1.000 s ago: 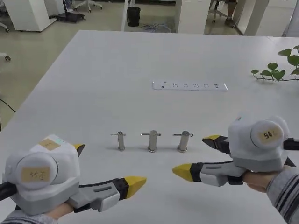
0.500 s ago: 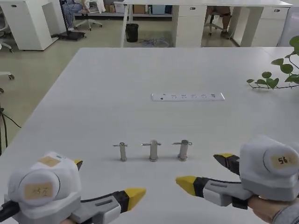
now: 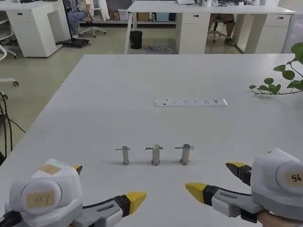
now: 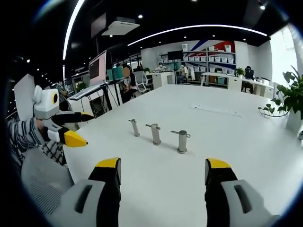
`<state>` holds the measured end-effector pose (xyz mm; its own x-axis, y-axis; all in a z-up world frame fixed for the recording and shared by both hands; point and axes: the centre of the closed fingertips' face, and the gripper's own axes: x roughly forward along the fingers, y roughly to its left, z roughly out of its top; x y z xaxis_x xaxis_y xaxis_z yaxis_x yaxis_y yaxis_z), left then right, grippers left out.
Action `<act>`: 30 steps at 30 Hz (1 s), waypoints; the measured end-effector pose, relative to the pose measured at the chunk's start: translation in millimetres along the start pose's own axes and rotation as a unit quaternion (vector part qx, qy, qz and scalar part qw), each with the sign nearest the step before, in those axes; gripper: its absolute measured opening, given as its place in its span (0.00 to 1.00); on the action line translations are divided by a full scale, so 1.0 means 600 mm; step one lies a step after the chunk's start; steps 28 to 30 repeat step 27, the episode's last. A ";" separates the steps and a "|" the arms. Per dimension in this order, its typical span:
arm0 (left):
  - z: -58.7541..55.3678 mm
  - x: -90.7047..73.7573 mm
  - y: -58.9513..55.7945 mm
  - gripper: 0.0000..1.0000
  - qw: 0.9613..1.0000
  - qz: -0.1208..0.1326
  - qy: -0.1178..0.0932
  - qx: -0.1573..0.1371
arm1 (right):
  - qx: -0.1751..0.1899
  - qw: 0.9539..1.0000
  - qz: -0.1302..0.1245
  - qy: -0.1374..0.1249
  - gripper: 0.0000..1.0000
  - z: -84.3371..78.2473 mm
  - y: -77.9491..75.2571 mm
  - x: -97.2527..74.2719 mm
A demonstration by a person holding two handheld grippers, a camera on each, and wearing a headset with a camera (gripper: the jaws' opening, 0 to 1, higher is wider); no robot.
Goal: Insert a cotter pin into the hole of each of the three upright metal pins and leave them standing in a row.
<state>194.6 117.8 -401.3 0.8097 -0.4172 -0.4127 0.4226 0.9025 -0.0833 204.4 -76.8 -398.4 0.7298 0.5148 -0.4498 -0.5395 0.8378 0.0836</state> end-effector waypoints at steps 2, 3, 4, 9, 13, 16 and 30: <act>-0.001 0.000 0.001 0.97 1.000 0.000 0.000 0.001 | 0.002 1.000 -0.003 -0.006 0.69 0.002 0.000 -0.002; -0.002 0.000 0.002 0.97 1.000 0.000 0.000 0.001 | 0.002 1.000 -0.003 -0.007 0.69 0.003 0.001 -0.003; -0.003 0.000 0.002 0.97 1.000 0.000 0.002 0.000 | 0.001 1.000 -0.003 -0.006 0.69 0.003 0.002 -0.003; -0.005 -0.001 0.004 0.97 1.000 0.001 0.005 0.003 | -0.006 1.000 -0.008 -0.006 0.69 0.004 0.004 -0.007; -0.004 -0.005 0.006 0.97 1.000 0.004 0.006 0.006 | 0.000 1.000 -0.009 -0.013 0.68 0.008 0.007 -0.011; -0.003 -0.007 0.006 0.96 1.000 0.005 0.006 0.009 | 0.002 1.000 -0.011 -0.015 0.68 0.008 0.008 -0.013; -0.002 -0.008 -0.001 0.96 1.000 0.003 0.005 0.012 | 0.013 1.000 -0.011 -0.023 0.68 0.013 0.010 -0.016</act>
